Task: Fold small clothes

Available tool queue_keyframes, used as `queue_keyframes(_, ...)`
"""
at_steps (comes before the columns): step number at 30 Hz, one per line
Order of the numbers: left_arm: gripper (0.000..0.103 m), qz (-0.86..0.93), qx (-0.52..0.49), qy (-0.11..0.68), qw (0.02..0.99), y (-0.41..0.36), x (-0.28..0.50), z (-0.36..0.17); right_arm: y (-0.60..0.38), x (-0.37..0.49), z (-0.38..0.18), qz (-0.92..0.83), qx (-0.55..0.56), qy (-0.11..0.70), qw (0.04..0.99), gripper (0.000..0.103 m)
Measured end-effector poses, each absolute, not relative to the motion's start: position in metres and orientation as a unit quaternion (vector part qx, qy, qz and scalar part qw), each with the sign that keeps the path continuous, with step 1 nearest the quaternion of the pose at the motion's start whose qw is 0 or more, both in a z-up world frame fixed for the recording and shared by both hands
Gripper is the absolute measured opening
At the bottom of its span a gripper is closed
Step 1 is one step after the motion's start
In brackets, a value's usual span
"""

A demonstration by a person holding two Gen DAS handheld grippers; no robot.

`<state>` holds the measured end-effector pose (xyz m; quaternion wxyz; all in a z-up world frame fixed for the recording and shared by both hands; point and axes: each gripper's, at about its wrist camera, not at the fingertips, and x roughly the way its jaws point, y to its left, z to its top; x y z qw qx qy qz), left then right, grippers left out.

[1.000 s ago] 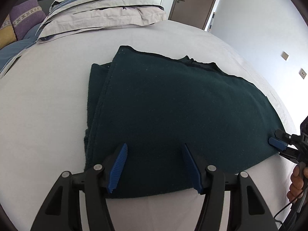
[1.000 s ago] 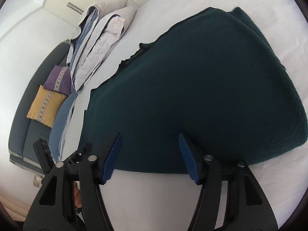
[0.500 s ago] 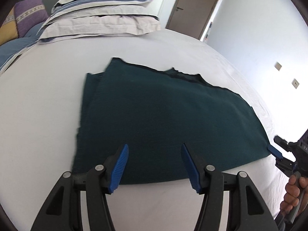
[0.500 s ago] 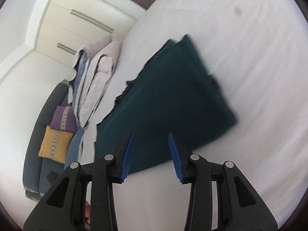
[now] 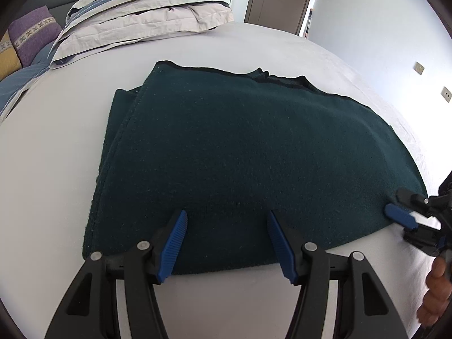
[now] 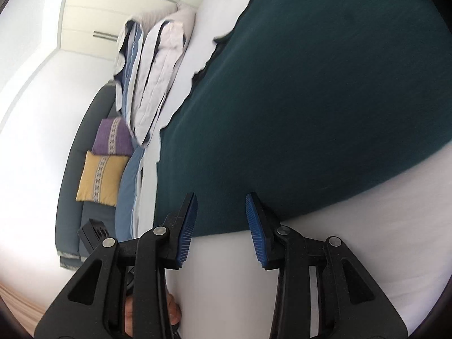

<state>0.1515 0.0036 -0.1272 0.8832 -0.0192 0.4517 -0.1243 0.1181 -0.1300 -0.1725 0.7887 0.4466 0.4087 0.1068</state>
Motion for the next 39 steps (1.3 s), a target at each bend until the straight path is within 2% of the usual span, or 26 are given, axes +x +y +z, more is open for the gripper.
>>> queue_keyframes(10,0.064,-0.123,-0.004,0.448,0.885,0.001,0.15,-0.13,-0.257,0.041,-0.155,-0.007,0.479,0.334,0.812,0.034)
queue_keyframes(19,0.065,-0.123,-0.004,0.445,0.887,0.001,0.149,-0.13,-0.322,-0.011,-0.145,-0.053,0.478,0.318,0.817,0.035)
queue_keyframes(22,0.065,-0.128,-0.013,0.444,0.887,0.003,0.15,-0.128,-0.327,-0.015,-0.14,-0.051,0.478,0.317,0.817,0.043)
queue_keyframes(24,0.065,-0.133,-0.031,0.442,0.887,0.008,0.148,-0.125,-0.329,-0.014,-0.135,-0.046,0.481,0.316,0.816,0.053)
queue_keyframes(25,0.065,-0.133,-0.043,0.442,0.886,0.011,0.148,-0.123,-0.327,-0.011,-0.133,-0.045,0.481,0.316,0.817,0.054)
queue_keyframes(32,0.065,-0.14,-0.092,0.431,0.887,0.017,0.161,-0.098,-0.318,0.042,-0.115,-0.019,0.456,0.326,0.828,0.055)
queue_keyframes(39,0.065,-0.167,-0.09,0.437,0.879,-0.015,0.19,-0.099,-0.312,0.104,-0.132,-0.006,0.46,0.356,0.813,0.055)
